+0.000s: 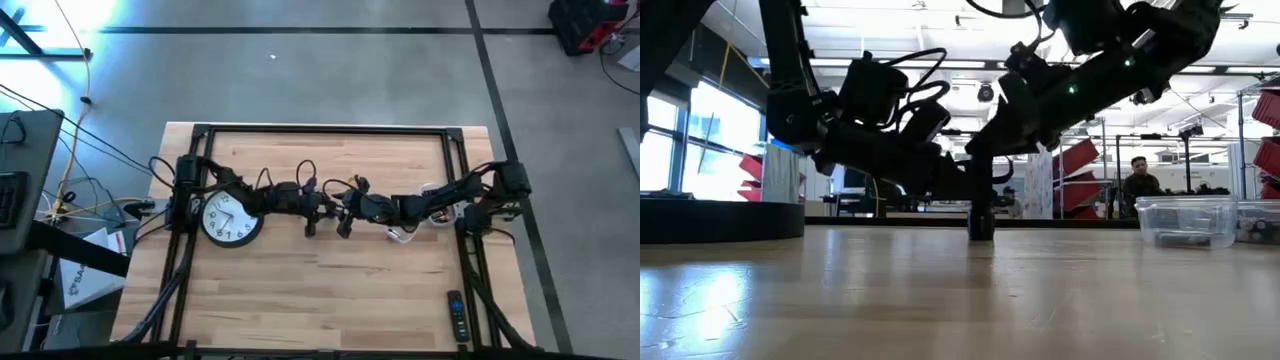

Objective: Insert battery
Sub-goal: Open the black flashlight lid, then put the black flashlight lid on the table

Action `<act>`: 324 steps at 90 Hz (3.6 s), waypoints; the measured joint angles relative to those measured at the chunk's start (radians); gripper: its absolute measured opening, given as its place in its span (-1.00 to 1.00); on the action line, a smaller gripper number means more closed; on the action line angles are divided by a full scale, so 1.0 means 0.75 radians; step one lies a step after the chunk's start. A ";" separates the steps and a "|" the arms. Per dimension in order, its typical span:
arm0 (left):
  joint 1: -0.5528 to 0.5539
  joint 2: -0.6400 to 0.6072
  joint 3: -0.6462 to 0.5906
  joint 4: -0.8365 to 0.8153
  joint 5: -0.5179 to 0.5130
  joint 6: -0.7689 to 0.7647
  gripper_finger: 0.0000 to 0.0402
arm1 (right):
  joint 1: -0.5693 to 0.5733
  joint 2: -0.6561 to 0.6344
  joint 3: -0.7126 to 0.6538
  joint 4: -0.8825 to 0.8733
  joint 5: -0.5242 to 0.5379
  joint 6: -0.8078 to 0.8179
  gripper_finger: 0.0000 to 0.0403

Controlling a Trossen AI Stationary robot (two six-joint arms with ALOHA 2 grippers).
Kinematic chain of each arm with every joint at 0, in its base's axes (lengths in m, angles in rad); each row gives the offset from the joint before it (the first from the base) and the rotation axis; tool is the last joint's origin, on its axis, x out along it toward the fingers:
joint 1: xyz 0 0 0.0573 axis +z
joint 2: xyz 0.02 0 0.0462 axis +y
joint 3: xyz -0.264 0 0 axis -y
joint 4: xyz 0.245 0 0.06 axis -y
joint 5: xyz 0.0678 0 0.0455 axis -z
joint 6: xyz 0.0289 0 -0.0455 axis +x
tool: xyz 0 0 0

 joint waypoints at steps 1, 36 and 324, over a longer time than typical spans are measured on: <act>0.000 0.000 0.000 0.000 0.000 0.000 -0.50 | 0.000 0.002 0.000 0.000 0.000 0.000 -0.18; 0.000 -0.001 0.001 -0.009 0.000 -0.007 -0.48 | -0.003 0.026 0.000 0.012 -0.009 0.021 -0.42; 0.001 -0.297 0.136 -0.982 0.319 0.065 -0.46 | -0.363 0.380 0.002 0.256 -0.487 -0.183 -0.52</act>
